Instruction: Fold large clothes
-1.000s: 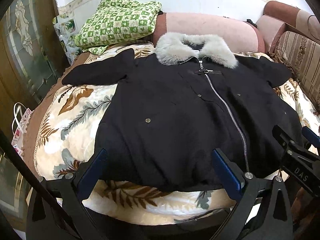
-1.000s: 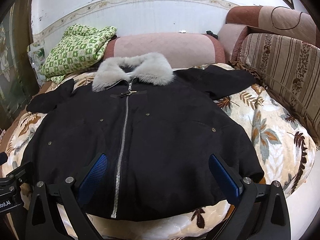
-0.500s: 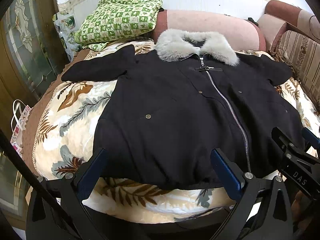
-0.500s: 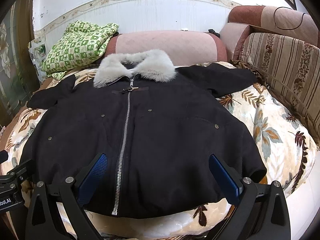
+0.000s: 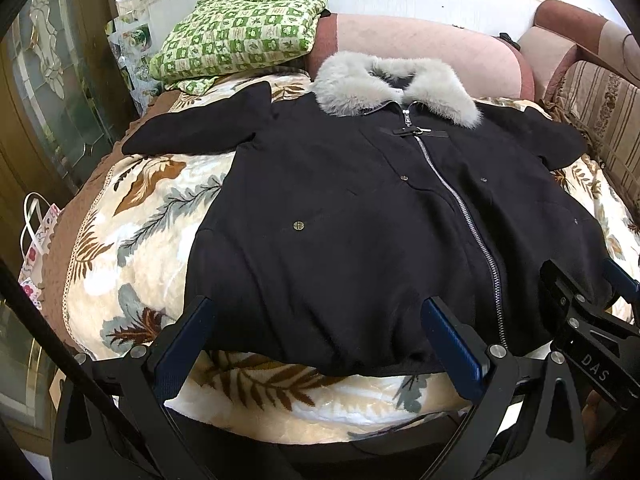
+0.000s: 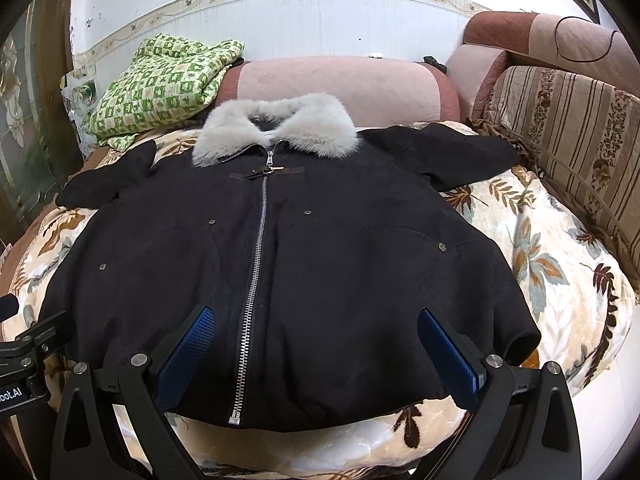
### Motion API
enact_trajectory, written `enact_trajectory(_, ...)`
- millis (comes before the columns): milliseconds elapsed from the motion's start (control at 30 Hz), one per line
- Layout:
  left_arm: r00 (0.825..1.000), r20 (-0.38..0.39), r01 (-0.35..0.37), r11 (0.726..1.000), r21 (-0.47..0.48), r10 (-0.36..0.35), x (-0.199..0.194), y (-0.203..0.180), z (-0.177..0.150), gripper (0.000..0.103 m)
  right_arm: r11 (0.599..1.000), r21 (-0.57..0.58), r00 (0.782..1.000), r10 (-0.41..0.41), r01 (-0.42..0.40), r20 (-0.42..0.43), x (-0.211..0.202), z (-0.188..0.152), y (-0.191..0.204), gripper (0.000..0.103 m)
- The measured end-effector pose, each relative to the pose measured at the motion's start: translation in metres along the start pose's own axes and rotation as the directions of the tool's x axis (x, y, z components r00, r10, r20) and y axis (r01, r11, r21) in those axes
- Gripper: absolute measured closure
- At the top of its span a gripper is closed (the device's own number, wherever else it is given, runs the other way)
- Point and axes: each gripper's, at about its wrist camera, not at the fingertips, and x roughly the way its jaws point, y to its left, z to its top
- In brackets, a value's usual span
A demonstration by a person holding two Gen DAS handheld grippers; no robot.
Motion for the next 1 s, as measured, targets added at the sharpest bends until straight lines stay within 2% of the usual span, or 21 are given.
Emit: enact_trajectory(1000, 0.999, -0.042, -0.026, 0.999, -0.031, 0.024, 0.019, 0.012, 0.001, 0.001, 1.000, -0.027, 1.000, 0.008, -0.008, -0.018, 0.005, -0.007, 0.008, 0.000)
